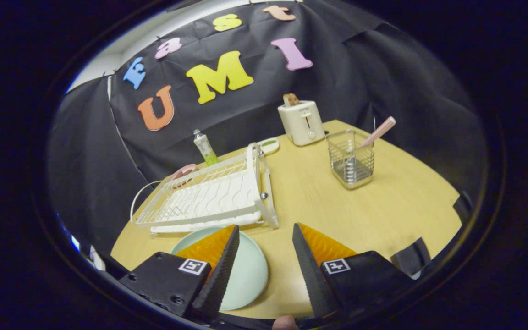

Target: Take the plate from the dish rack, then take the spoon from the basket and place it into the plate.

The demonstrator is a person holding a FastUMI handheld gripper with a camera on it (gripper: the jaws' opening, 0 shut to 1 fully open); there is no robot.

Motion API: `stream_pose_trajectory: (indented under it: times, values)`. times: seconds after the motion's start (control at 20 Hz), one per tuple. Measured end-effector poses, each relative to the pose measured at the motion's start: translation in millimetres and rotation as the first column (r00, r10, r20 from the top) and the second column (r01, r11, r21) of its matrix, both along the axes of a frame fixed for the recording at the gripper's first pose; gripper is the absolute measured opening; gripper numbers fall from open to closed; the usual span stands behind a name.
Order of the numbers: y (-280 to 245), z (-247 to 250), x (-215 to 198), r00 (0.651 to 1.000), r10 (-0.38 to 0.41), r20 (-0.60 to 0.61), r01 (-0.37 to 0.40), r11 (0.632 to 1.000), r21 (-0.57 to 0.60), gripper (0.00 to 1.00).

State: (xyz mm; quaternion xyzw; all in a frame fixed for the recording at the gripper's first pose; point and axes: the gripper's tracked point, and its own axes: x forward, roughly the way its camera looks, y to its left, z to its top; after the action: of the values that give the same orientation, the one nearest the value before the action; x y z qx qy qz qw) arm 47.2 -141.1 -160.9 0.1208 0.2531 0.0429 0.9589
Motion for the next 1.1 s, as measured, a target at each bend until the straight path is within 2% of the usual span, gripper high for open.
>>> stream_pose_trajectory:
  times: [0.05, 0.15, 0.3, 0.35, 0.5, 0.75, 0.95, 1.1]
  values:
    - [-11.5, 9.7, -2.3, 0.999, -0.012, 0.047, 0.014, 0.999, -0.039, 0.81]
    - [-36.5, 29.9, -6.7, 0.991, -0.03, 0.133, 0.044, 0.993, -0.107, 0.83]
    - [-87.1, 61.4, -12.9, 0.961, -0.084, 0.263, 0.139, 0.97, -0.2, 0.92]
    - [-102.3, 71.1, -13.4, 0.949, -0.097, 0.301, 0.167, 0.962, -0.216, 0.97]
    - [-136.5, 84.9, -13.1, 0.924, -0.103, 0.367, 0.199, 0.952, -0.232, 1.0]
    - [-182.4, 75.2, 29.7, 0.931, -0.083, 0.355, 0.165, 0.964, -0.208, 1.0]
    - [-193.5, 43.7, 84.9, 0.96, -0.065, 0.272, 0.112, 0.98, -0.164, 1.0]
    - [-197.5, 20.0, 128.4, 0.976, -0.075, 0.206, 0.106, 0.983, -0.146, 0.97]
